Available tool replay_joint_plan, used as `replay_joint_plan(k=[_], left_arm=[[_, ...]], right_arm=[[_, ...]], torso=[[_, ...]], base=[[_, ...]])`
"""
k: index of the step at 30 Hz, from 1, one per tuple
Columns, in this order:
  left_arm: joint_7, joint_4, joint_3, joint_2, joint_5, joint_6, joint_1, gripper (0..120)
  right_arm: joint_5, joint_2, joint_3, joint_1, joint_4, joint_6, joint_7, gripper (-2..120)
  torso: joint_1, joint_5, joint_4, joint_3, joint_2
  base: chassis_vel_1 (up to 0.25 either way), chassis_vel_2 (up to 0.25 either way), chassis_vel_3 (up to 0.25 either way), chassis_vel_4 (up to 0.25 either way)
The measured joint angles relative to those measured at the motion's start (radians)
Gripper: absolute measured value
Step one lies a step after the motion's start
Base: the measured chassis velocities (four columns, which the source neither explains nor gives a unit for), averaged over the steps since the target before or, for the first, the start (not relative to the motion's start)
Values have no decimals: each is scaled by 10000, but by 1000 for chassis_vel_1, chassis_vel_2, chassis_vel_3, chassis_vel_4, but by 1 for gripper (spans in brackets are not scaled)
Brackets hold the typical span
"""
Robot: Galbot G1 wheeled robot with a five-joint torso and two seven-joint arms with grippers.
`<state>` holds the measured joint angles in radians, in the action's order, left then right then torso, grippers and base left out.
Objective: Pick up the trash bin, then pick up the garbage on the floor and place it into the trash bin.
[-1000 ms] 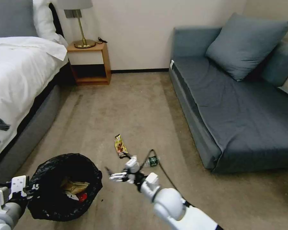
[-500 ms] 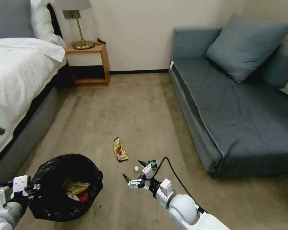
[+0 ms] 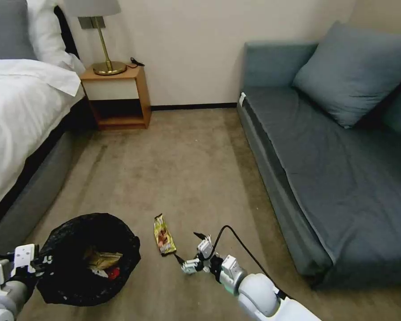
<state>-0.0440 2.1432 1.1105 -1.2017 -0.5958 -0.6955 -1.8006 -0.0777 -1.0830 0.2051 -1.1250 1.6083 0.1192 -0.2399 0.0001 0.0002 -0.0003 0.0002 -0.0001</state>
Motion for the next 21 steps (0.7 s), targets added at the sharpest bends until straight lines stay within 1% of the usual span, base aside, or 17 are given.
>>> replay_joint_plan(k=[3, 5, 6, 9, 12, 14, 16, 17, 18, 19, 20, 21], left_arm=[[0, -13, 16, -1, 0, 3, -12, 3], [5, -20, 57, -7, -2, 3, -37, 3], [5, -20, 57, -7, -2, 3, -37, 3], [6, -30, 136, -33, -11, 4, -62, 3], [7, -30, 161, -65, -13, 6, -70, 3], [7, -15, 172, -120, -17, 7, -94, 3], [7, -5, 175, -131, -17, 7, -102, 3], [7, 29, 185, -174, -17, 8, -129, 3], [7, 51, 200, -201, -17, 8, -143, 3], [7, 51, 200, -201, -17, 8, -143, 3], [7, 76, 216, -218, -17, 8, -153, 3], [7, 117, 250, -243, -17, 9, -172, 3]], right_arm=[[333, 291, 13, 224, -367, 107, -474, 100], [540, 606, 53, 488, -828, 20, -1353, 100], [540, 606, 53, 488, -828, 20, -1353, 100], [1209, 904, 166, 822, -1463, -373, -2211, 100], [1517, 847, 247, 986, -1886, -654, -2352, 100], [1743, 647, 348, 1160, -2301, -910, -2374, 100], [1779, 606, 376, 1191, -2364, -942, -2375, 100], [1895, 455, 502, 1298, -2538, -1000, -2377, 100], [2012, 343, 608, 1377, -2679, -1010, -2378, 97], [2012, 343, 608, 1377, -2679, -1010, -2378, 97], [2089, 287, 651, 1419, -2770, -1015, -2378, 94], [2231, 161, 719, 1506, -2959, -1029, -2372, 88]], torso=[[0, -2, 1, -2, 0], [-1, 0, 4, -2, 1], [-1, 0, 4, -2, 1], [-1, -2, 4, -3, 0], [0, -1, 3, -2, 0], [0, 0, 2, -2, 0], [-1, -1, 2, -2, 0], [0, -2, 3, -2, 0], [0, -1, 4, -2, 0], [0, -1, 4, -2, 0], [0, -1, 3, -2, 1], [0, -2, 4, -2, 1]], base=[[-42, -11, 4, -21], [61, -34, -40, 41], [61, -28, -50, 55], [8, -9, -17, 8], [0, 0, 0, 0], [0, 0, 0, 0], [0, 0, 0, 0], [0, 0, 0, 0], [0, 0, 0, 0], [0, 0, 0, 0], [0, 0, 0, 0], [0, 0, 0, 0]])
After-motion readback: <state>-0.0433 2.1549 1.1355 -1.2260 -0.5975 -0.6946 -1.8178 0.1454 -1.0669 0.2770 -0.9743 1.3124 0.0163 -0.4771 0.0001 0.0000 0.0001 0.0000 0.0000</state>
